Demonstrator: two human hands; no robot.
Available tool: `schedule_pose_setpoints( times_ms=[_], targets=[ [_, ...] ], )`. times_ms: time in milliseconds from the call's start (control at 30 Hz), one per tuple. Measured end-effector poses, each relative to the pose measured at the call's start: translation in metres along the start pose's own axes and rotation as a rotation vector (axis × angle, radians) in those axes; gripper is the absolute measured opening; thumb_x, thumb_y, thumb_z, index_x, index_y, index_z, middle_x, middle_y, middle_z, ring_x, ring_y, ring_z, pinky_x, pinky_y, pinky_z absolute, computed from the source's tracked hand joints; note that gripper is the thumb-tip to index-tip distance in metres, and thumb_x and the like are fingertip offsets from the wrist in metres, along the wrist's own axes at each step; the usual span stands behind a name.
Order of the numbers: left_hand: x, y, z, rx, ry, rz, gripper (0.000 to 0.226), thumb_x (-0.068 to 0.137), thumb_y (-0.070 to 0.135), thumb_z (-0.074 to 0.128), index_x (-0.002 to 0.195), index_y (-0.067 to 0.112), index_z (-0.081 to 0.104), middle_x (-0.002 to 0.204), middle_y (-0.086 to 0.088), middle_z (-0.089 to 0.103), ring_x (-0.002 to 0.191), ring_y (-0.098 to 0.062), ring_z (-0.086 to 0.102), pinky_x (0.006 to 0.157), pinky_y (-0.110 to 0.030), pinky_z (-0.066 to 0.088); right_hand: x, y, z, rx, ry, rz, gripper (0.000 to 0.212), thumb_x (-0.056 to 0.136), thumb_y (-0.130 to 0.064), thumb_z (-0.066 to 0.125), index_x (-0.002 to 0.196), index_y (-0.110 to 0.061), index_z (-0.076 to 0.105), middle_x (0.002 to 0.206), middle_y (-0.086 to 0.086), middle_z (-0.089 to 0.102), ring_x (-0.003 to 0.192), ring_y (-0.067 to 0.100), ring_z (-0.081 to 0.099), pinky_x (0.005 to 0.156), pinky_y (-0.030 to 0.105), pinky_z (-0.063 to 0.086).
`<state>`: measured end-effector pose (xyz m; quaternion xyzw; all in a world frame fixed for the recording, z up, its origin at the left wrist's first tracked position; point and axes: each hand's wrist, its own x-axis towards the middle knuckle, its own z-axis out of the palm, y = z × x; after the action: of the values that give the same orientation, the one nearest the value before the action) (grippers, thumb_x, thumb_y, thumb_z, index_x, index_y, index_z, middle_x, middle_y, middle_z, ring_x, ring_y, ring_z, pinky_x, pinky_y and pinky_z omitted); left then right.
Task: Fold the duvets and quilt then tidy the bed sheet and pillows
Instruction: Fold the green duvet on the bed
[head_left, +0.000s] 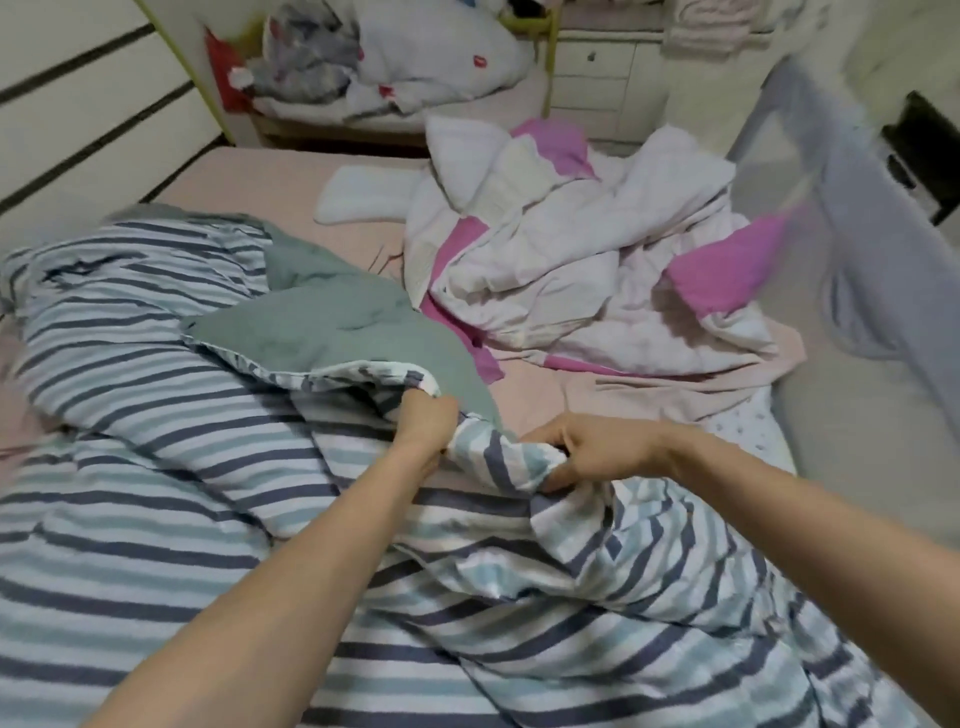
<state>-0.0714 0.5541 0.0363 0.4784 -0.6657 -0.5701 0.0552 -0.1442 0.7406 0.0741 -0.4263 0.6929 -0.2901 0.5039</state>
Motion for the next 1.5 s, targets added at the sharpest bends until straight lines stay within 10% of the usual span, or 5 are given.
schedule_pose_setpoints(
  times_ms=[200, 500, 1200, 1367, 1500],
  targets=[
    [-0.047, 0.023, 0.024, 0.375, -0.312, 0.510, 0.013, 0.093, 0.009, 0.042, 0.096, 0.008, 0.055, 0.090, -0.010, 0.064, 0.083, -0.027, 0.060, 0.073, -0.035, 0.047, 0.000, 0.027, -0.046, 0.513, 0.317, 0.302, 0.091, 0.051, -0.074, 0.076, 0.130, -0.036, 0.051, 0.128, -0.002, 0.054, 0.112, 0.014, 0.053, 0.098, 0.037, 0.043],
    [-0.048, 0.019, 0.061, -0.300, -0.225, 0.235, 0.022, 0.095, 0.002, 0.052, 0.099, 0.023, 0.056, 0.094, 0.005, 0.064, 0.094, -0.015, 0.060, 0.089, -0.030, 0.047, 0.047, 0.057, 0.038, 0.362, 0.005, 0.128, 0.035, 0.075, -0.015, 0.080, 0.107, -0.021, 0.067, 0.106, -0.006, 0.071, 0.095, 0.004, 0.066, 0.084, 0.018, 0.052],
    [-0.067, 0.211, 0.325, -0.540, -0.537, 0.220, 0.025, 0.100, 0.018, 0.049, 0.125, 0.020, 0.051, 0.121, 0.002, 0.059, 0.101, -0.009, 0.056, 0.082, -0.026, 0.050, -0.137, 0.124, -0.368, -0.072, 1.813, 0.271, 0.029, 0.092, -0.007, 0.049, 0.119, 0.000, 0.055, 0.117, 0.017, 0.059, 0.103, 0.029, 0.055, 0.087, 0.035, 0.042],
    [-0.033, 0.137, 0.317, 0.231, -0.561, 0.101, 0.053, 0.096, 0.036, 0.054, 0.142, 0.015, 0.037, 0.127, -0.007, 0.050, 0.112, -0.022, 0.052, 0.096, -0.036, 0.048, -0.121, 0.216, -0.352, 0.031, 1.485, 0.422, 0.076, 0.083, -0.017, 0.064, 0.146, -0.005, 0.024, 0.148, 0.020, 0.030, 0.138, 0.032, 0.030, 0.111, 0.040, 0.029],
    [-0.013, 0.089, 0.306, 0.511, -0.512, 0.117, 0.052, 0.095, 0.029, 0.056, 0.140, 0.008, 0.042, 0.136, -0.012, 0.050, 0.122, -0.030, 0.051, 0.101, -0.037, 0.045, -0.087, 0.261, -0.265, 0.021, 1.143, 0.513, 0.034, 0.084, -0.013, 0.060, 0.115, 0.001, 0.056, 0.106, 0.020, 0.061, 0.100, 0.029, 0.057, 0.086, 0.034, 0.043]
  ],
)
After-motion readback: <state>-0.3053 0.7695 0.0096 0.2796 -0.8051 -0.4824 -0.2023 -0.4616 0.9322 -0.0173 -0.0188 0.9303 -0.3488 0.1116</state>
